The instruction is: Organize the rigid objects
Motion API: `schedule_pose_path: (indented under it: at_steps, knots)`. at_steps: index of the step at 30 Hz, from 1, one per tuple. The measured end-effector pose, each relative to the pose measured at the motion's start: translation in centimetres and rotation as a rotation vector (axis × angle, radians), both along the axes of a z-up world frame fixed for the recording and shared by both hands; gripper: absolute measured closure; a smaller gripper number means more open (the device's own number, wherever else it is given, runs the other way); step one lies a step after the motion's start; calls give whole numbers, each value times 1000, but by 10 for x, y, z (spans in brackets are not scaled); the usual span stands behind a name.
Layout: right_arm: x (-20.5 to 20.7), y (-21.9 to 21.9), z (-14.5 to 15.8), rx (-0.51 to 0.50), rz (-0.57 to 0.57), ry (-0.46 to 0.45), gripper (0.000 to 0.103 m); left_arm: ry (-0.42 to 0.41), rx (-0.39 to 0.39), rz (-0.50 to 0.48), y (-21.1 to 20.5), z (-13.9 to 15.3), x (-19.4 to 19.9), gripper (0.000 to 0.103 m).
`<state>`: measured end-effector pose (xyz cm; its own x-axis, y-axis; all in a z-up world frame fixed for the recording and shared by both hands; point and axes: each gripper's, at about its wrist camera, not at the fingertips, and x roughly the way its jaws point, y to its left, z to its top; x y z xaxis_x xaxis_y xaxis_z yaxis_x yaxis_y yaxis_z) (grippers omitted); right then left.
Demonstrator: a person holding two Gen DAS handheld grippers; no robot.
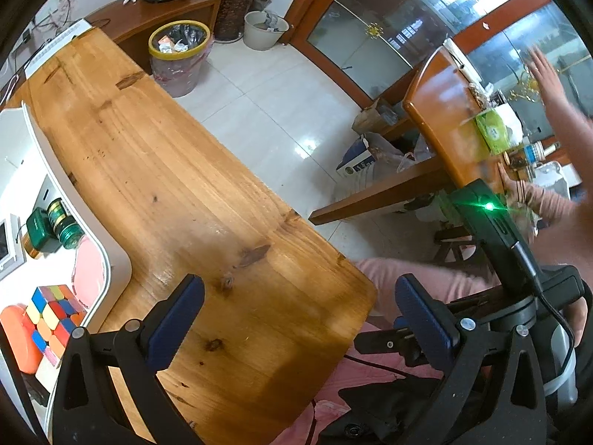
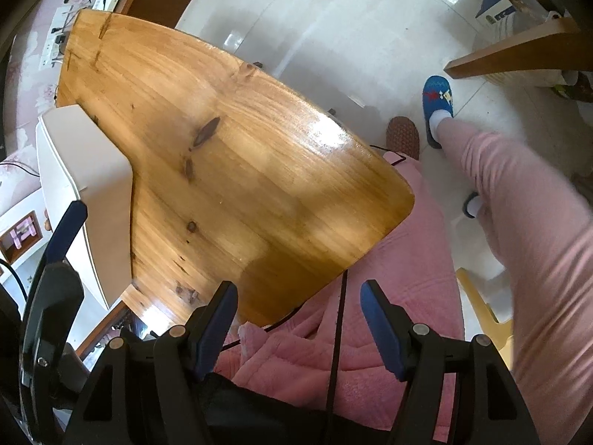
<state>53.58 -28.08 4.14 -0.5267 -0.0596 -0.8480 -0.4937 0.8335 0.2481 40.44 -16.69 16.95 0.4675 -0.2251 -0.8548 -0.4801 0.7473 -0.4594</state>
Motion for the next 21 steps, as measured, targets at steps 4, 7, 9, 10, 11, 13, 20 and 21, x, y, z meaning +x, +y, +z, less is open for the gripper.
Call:
schedule_pose_path:
  at_steps: [4,7,9,10,11,13,20,21]
  knots:
    - [5,5,6,-6,8,-38,33,-5,-17,22,4,-1,0,0]
    - [11,7,13,1,8,-82,33,-9,-31,30,6,-3,1,0]
    - [16,6,19,25,3,-107,33,-9,-40,32,6,-5,2,0]
    - [18,4,21,41,-7,-114,33,-8,-47,34,6,-6,3,0]
    - [23,1,23,55,-23,-123,33,-6,-57,34,6,-8,5,0]
    - [36,-6,28,84,-65,-147,33,5,-77,26,4,-11,12,0]
    - [99,-17,60,223,-174,-363,33,46,-52,-33,-13,-10,45,1]
    - [110,-21,66,246,-187,-405,33,54,-49,-37,-15,-9,52,0]
